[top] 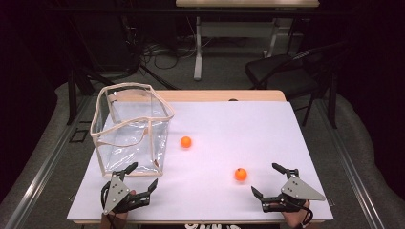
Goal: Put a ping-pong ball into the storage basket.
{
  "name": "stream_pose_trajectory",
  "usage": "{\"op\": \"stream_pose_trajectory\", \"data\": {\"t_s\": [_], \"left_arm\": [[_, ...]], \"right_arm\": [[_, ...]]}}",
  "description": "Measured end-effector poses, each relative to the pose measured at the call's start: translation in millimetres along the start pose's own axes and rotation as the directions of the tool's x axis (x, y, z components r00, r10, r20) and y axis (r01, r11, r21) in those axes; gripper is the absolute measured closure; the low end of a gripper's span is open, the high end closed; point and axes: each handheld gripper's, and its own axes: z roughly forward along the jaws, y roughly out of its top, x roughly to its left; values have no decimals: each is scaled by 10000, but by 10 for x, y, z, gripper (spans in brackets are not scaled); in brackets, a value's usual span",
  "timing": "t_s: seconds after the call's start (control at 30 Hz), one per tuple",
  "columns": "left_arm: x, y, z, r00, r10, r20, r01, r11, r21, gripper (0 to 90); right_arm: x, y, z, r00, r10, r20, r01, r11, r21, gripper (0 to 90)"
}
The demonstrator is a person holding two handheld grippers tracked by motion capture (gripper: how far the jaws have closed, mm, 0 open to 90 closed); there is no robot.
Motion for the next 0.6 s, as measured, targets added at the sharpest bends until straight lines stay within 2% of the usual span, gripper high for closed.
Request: {"op": "stream_pose_trajectory", "data": {"t_s": [0.6], "left_arm": [[-3, -1, -3, 10000, 47, -34, -47, 10000, -16, 155]], "right_arm": [[-11, -6, 44, 10000, 71, -65, -69, 9994, 347, 0]]}}
